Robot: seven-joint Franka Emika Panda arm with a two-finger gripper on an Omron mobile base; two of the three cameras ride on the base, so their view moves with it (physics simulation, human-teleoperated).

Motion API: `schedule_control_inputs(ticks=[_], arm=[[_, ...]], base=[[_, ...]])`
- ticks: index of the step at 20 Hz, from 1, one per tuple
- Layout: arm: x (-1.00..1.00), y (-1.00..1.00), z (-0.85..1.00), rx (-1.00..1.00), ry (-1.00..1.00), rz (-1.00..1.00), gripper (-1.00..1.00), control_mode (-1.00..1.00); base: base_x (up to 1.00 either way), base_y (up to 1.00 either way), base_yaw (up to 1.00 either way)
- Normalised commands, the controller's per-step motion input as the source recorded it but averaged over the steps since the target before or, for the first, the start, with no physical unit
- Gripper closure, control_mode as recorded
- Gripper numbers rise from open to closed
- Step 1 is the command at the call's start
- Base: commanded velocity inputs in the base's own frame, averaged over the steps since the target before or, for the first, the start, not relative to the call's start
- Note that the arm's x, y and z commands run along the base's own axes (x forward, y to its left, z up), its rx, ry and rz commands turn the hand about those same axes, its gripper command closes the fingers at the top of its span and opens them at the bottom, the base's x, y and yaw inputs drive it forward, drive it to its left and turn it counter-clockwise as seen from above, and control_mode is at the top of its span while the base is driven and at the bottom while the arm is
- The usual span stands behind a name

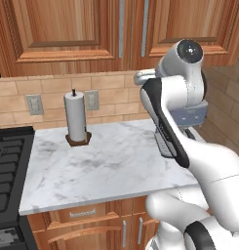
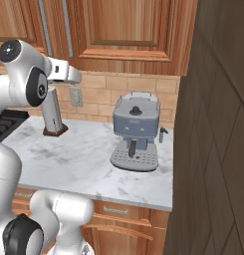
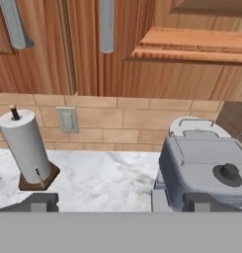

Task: Open the cabinet. Pick the soap dispenser and place it next to the sink. Then close the cabinet.

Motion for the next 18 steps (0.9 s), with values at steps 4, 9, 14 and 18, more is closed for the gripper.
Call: schedule_control_inputs(ticks=[4, 9, 14, 18], arm=[[0.21, 0.05, 0.30, 0.00, -0.03, 0.00, -1.00, -1.00], [0.24, 0.07, 0.32, 0.00, 0.00, 0.00, -1.00, -1.00], [0.24, 0.10, 0.30, 0.00, -0.03, 0.00, -1.00, -1.00], [0.23, 0.05, 0.24, 0.00, -0.06, 0.00, -1.00, -1.00]], base=[[0.00, 0.00, 0.00], [0.00, 0.00, 0.00], [0.00, 0.00, 0.00], [0.00, 0.00, 0.00]])
